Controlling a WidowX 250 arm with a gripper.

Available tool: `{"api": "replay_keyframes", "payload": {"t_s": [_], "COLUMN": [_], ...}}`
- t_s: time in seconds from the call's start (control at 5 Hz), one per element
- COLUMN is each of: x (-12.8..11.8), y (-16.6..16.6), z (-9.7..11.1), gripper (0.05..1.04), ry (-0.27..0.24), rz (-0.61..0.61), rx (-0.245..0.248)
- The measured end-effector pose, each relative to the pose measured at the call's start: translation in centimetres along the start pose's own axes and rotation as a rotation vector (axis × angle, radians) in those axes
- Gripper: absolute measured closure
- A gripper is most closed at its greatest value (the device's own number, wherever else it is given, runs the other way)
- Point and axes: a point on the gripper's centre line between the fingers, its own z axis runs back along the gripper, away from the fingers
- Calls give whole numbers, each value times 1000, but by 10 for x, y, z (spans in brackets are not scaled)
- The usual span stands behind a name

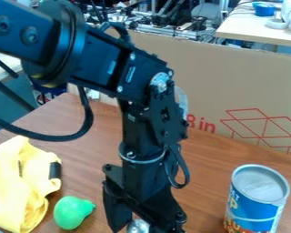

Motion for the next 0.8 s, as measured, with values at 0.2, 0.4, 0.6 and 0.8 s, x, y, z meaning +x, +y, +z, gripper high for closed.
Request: {"api": "replay_keyframes", "payload": {"t_s": [0.2, 0.4, 0.6, 0.8], "x": [0, 2, 4, 7], "y": [14, 17, 10, 3], "z": [-8, -21, -27, -28], "gripper": [81, 81, 81, 117], "ry": [23, 55, 61, 58], "rz": [57, 77, 61, 40], "rx": [-10, -11, -21, -21]}}
